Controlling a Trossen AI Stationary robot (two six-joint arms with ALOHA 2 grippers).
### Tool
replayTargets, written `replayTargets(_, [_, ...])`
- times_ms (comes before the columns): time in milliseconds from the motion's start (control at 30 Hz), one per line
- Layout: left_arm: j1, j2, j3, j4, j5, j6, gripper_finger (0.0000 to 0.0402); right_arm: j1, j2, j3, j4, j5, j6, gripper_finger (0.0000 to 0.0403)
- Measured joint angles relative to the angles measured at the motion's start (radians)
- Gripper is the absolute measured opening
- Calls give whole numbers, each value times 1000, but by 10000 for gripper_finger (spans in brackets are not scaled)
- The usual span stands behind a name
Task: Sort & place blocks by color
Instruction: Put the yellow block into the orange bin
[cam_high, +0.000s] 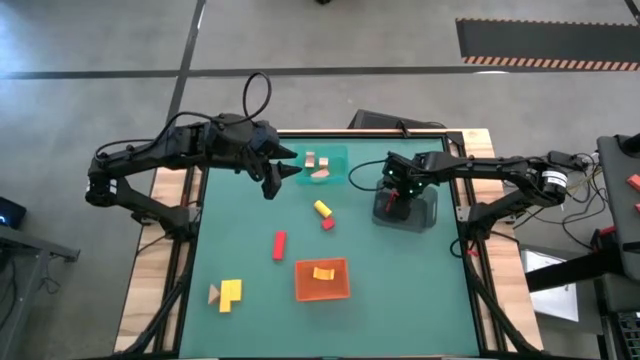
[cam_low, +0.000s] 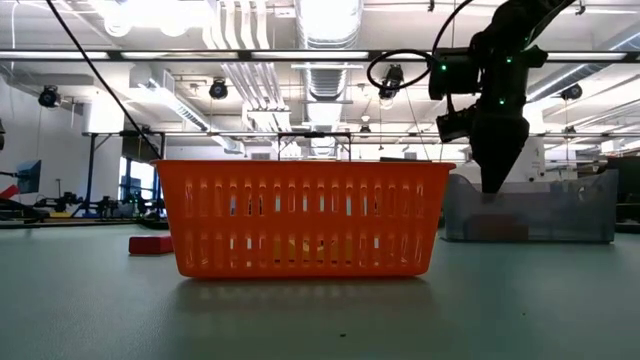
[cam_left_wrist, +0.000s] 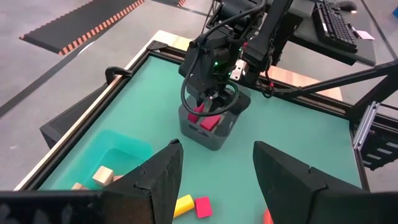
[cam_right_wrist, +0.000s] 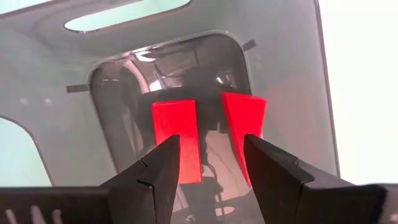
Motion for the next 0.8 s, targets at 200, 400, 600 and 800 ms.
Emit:
replayTargets(200, [0,0,0,-30,0,-30,180,1,-19,12,-29,-11,53,161])
replayTargets(400, [0,0,-7,-113,1,-137,180,1,-75,106,-98,-15,81,148])
replayTargets(600, [-1,-7,-71,-176,2,-286,180,1,-144,233,-99,-10,128,133])
replayTargets(800, [-2,-9,-165,-284,60,-482,180,1,-174,349,-98,7,154,119])
